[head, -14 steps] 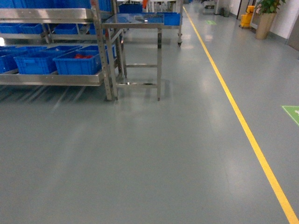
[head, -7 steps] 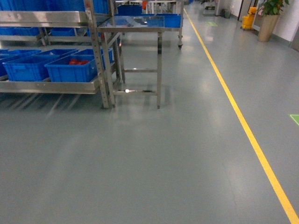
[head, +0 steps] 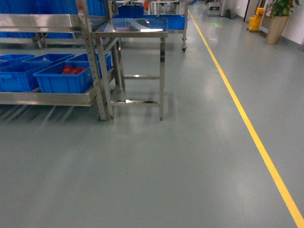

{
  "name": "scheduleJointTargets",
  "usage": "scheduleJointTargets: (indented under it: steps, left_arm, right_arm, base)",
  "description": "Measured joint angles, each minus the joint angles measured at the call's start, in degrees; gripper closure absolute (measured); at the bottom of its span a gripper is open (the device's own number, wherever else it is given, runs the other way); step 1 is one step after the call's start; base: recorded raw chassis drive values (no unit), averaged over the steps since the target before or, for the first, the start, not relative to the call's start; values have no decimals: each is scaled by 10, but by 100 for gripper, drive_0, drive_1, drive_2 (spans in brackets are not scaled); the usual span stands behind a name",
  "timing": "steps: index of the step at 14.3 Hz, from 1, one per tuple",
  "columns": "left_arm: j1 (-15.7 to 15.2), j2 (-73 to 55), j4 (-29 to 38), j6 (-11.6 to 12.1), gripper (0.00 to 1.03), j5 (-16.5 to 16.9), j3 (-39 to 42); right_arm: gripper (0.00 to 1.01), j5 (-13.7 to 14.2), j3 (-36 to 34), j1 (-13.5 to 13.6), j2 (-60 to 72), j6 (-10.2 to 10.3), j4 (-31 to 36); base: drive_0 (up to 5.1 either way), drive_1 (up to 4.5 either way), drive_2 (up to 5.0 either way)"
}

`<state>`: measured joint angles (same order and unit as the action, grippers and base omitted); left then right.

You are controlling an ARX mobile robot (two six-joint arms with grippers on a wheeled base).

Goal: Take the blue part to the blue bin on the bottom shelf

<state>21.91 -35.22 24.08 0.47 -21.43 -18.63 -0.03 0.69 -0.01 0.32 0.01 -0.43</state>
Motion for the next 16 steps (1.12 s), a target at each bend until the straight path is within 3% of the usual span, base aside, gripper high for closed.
scheduleJointTargets:
  steps: [16]
  left_arm:
    - [0, 0, 0, 0, 59, 0, 0]
  right_arm:
    - [3, 0, 0, 0, 0, 0, 3]
  base:
    - [0, 424, -425]
